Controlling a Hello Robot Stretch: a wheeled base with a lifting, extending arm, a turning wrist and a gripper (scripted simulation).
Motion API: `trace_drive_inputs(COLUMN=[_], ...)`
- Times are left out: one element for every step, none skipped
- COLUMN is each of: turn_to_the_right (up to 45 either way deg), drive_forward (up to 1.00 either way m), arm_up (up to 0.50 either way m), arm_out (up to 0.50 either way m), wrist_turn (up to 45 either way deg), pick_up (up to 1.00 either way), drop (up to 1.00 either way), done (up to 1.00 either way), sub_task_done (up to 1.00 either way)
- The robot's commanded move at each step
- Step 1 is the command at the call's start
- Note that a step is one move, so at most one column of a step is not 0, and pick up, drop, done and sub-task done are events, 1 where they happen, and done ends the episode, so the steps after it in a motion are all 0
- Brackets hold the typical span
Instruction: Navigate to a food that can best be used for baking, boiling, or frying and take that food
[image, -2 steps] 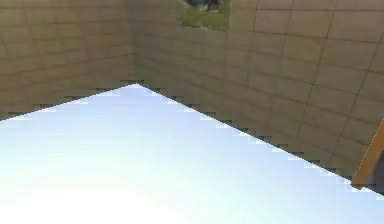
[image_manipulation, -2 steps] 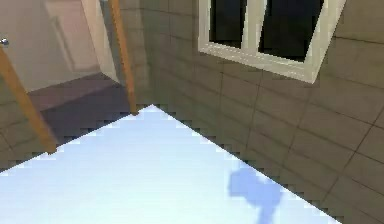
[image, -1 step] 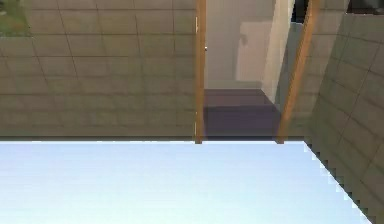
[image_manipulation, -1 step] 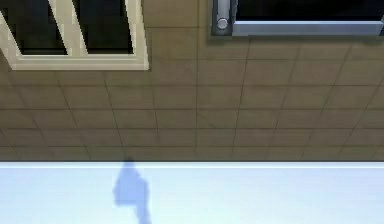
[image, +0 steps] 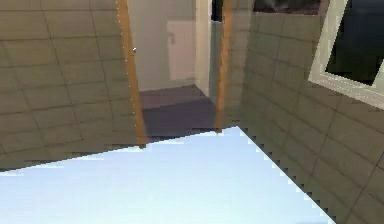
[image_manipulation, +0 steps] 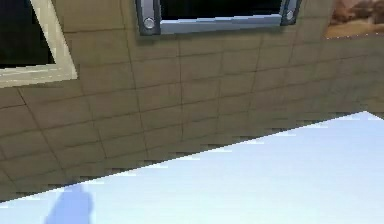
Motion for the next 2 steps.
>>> trace_drive_inputs(turn_to_the_right=[0.0,0.0], drive_forward=[1.0,0.75], arm_up=[0.0,0.0], arm_out=[0.0,0.0], wrist_turn=[0.0,0.0], pick_up=[0.0,0.0], drop=[0.0,0.0], done=[0.0,0.0], sub_task_done=[0.0,0.0])
